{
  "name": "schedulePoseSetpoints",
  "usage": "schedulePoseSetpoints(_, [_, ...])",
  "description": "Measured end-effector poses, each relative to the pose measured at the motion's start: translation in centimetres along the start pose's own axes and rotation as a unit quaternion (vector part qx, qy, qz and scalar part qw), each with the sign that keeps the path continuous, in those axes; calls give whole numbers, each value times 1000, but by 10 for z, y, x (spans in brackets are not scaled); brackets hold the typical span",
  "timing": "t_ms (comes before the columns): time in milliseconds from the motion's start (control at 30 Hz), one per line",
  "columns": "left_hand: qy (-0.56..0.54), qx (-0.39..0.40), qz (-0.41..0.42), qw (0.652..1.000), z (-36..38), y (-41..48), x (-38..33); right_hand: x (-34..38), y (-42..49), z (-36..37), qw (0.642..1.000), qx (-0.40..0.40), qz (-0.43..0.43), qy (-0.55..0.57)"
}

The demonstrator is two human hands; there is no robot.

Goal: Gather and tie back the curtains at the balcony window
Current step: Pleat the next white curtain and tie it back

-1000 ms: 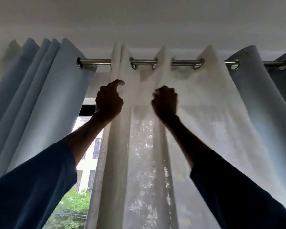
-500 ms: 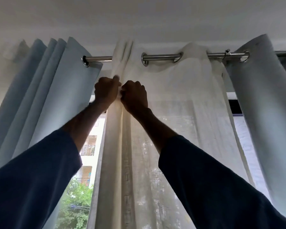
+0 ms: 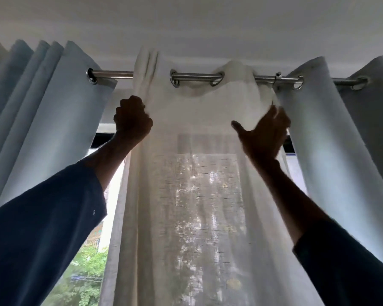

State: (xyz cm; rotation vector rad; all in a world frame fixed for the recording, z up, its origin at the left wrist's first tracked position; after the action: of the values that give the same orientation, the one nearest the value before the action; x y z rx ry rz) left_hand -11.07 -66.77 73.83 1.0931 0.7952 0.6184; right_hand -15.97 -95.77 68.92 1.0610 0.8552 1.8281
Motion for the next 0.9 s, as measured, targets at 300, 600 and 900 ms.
schedulePoseSetpoints(300, [17,2,74,997,-2,-9,-1,26,-21,24,995,33,-68,-71])
schedulePoseSetpoints(600, [28,18,133,990,-2,-4,9,154,-92,58,957,120,-256,59])
schedulePoseSetpoints(900, [-23,63,68,995,-19,-40,-14,117,-105,62,974,98,-77,189])
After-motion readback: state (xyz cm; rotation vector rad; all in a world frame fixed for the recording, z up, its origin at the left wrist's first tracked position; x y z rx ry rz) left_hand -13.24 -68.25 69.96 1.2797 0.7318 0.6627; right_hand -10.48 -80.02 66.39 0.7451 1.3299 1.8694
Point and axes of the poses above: each hand's wrist, its own y-axis towards the middle knuckle, its own z-axis out of the palm, x = y × z, the point moved 1 cm from there along y, towards the middle knuckle, and after that the axes turned 7 degrees about -x, right-handed, at the moved point
